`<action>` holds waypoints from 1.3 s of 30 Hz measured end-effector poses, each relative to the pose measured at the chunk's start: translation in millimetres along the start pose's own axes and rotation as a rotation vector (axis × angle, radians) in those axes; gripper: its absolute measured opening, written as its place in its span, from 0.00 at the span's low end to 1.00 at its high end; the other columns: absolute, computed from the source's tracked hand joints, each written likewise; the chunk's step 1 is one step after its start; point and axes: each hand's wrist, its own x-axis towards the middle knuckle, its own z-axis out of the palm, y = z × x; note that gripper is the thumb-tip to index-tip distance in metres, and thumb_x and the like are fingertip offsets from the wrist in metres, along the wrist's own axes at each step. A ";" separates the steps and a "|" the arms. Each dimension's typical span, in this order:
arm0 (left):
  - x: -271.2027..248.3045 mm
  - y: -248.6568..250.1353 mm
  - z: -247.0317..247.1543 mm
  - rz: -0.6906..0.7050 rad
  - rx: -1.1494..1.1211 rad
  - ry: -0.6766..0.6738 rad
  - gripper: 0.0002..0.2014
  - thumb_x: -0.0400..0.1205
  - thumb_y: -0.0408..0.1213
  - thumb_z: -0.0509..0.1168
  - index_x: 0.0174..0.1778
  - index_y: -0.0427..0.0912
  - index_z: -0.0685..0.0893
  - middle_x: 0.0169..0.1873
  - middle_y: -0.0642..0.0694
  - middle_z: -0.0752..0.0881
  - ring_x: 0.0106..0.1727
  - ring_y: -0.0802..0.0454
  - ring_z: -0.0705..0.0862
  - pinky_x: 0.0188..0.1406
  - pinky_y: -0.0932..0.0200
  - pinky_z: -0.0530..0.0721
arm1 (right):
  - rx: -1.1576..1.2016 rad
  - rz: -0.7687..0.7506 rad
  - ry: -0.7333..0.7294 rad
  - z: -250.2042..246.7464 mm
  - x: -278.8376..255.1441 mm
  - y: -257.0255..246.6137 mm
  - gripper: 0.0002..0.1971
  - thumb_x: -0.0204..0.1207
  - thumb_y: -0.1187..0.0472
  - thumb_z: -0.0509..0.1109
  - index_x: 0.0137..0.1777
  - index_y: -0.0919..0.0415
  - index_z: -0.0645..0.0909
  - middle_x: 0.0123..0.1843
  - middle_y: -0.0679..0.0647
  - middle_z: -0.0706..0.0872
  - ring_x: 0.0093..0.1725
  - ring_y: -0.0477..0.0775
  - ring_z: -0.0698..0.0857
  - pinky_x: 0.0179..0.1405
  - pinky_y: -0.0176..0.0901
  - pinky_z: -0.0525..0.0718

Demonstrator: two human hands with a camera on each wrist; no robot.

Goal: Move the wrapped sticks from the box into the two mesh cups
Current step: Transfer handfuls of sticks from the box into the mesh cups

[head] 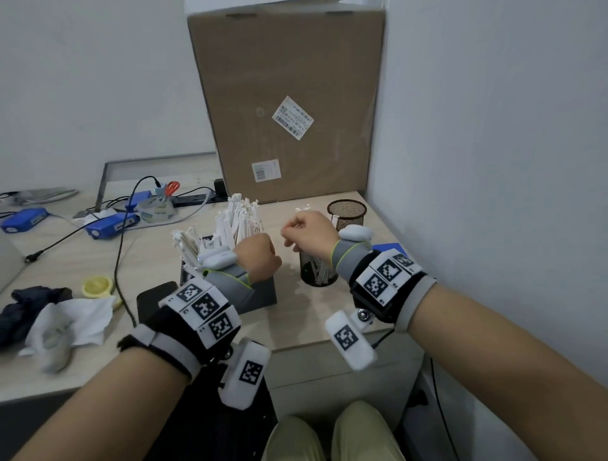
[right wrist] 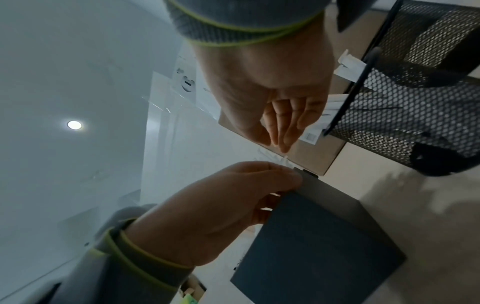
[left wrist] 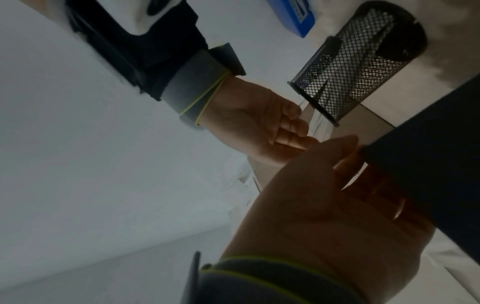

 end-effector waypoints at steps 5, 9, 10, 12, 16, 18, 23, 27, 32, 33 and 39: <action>-6.9 -11.5 -8.1 -0.001 -0.078 -0.021 0.09 0.79 0.33 0.63 0.43 0.35 0.88 0.37 0.43 0.85 0.42 0.45 0.83 0.33 0.61 0.75 | 0.014 0.113 -0.121 5.2 -6.8 2.0 0.05 0.79 0.61 0.65 0.48 0.62 0.81 0.34 0.52 0.85 0.31 0.48 0.81 0.28 0.36 0.76; -18.3 -25.4 -23.6 0.049 -0.145 -0.144 0.13 0.79 0.37 0.67 0.29 0.39 0.83 0.25 0.47 0.79 0.31 0.51 0.75 0.27 0.63 0.70 | 0.032 0.143 -0.182 9.3 -11.9 0.5 0.05 0.81 0.60 0.64 0.51 0.61 0.79 0.35 0.52 0.84 0.32 0.47 0.80 0.30 0.35 0.77; -21.1 -29.3 -27.7 0.067 -0.168 -0.185 0.13 0.79 0.39 0.67 0.30 0.37 0.85 0.26 0.46 0.81 0.30 0.52 0.75 0.29 0.63 0.72 | 0.035 0.142 -0.196 12.7 -13.5 -0.1 0.05 0.81 0.60 0.65 0.50 0.61 0.79 0.36 0.53 0.84 0.32 0.47 0.81 0.30 0.35 0.77; -24.6 -36.0 -33.0 0.089 -0.223 -0.187 0.14 0.79 0.41 0.67 0.38 0.33 0.89 0.32 0.42 0.86 0.33 0.52 0.78 0.35 0.61 0.75 | 0.039 0.133 -0.223 19.6 -16.9 -1.7 0.04 0.80 0.59 0.67 0.45 0.59 0.79 0.36 0.53 0.84 0.31 0.47 0.81 0.29 0.36 0.77; -23.5 -42.3 -33.6 -0.008 -0.282 0.214 0.11 0.76 0.42 0.70 0.47 0.37 0.85 0.40 0.43 0.86 0.44 0.48 0.84 0.44 0.53 0.82 | 0.025 0.128 -0.195 27.2 -16.5 -4.0 0.05 0.78 0.59 0.70 0.45 0.59 0.78 0.34 0.52 0.85 0.31 0.46 0.82 0.29 0.35 0.78; -23.1 -42.4 -30.5 -0.096 -0.260 0.249 0.18 0.74 0.45 0.72 0.54 0.38 0.79 0.46 0.45 0.83 0.51 0.45 0.83 0.48 0.52 0.80 | 0.006 0.109 -0.152 28.0 -13.6 -4.0 0.05 0.76 0.60 0.72 0.45 0.59 0.78 0.35 0.52 0.85 0.32 0.47 0.82 0.30 0.36 0.79; -13.6 -36.1 -16.1 -0.115 -0.176 0.095 0.25 0.73 0.49 0.73 0.56 0.36 0.77 0.47 0.39 0.81 0.53 0.41 0.82 0.40 0.56 0.71 | 0.011 0.121 -0.217 31.4 -11.8 -4.4 0.11 0.75 0.65 0.71 0.33 0.56 0.76 0.35 0.56 0.84 0.34 0.52 0.82 0.33 0.39 0.80; -6.5 -37.6 -12.6 -0.106 -0.217 0.108 0.20 0.72 0.48 0.74 0.50 0.38 0.77 0.42 0.42 0.79 0.44 0.46 0.77 0.37 0.56 0.70 | 0.044 0.137 -0.247 28.5 -9.3 -0.2 0.08 0.76 0.63 0.73 0.38 0.58 0.77 0.33 0.54 0.83 0.30 0.48 0.82 0.29 0.35 0.79; -1.7 -45.6 -7.6 -0.111 -0.414 0.090 0.13 0.73 0.43 0.74 0.37 0.40 0.78 0.29 0.46 0.77 0.37 0.47 0.77 0.26 0.59 0.69 | 0.062 0.146 -0.246 28.1 -8.9 4.9 0.09 0.75 0.59 0.74 0.39 0.56 0.76 0.34 0.53 0.84 0.30 0.46 0.82 0.26 0.34 0.77; -1.8 -46.5 -6.0 -0.123 -0.461 0.084 0.12 0.74 0.42 0.73 0.39 0.40 0.78 0.29 0.47 0.77 0.36 0.49 0.76 0.25 0.60 0.69 | 0.054 0.148 -0.246 27.8 -9.3 5.2 0.09 0.75 0.58 0.73 0.38 0.56 0.76 0.34 0.52 0.84 0.29 0.46 0.82 0.26 0.33 0.76; -4.0 -47.7 0.2 -0.119 -0.628 0.111 0.11 0.80 0.39 0.62 0.57 0.42 0.74 0.43 0.45 0.80 0.47 0.47 0.78 0.38 0.57 0.75 | 0.010 0.139 -0.227 26.3 -10.2 4.5 0.11 0.74 0.55 0.74 0.47 0.60 0.79 0.41 0.56 0.86 0.31 0.46 0.82 0.29 0.36 0.75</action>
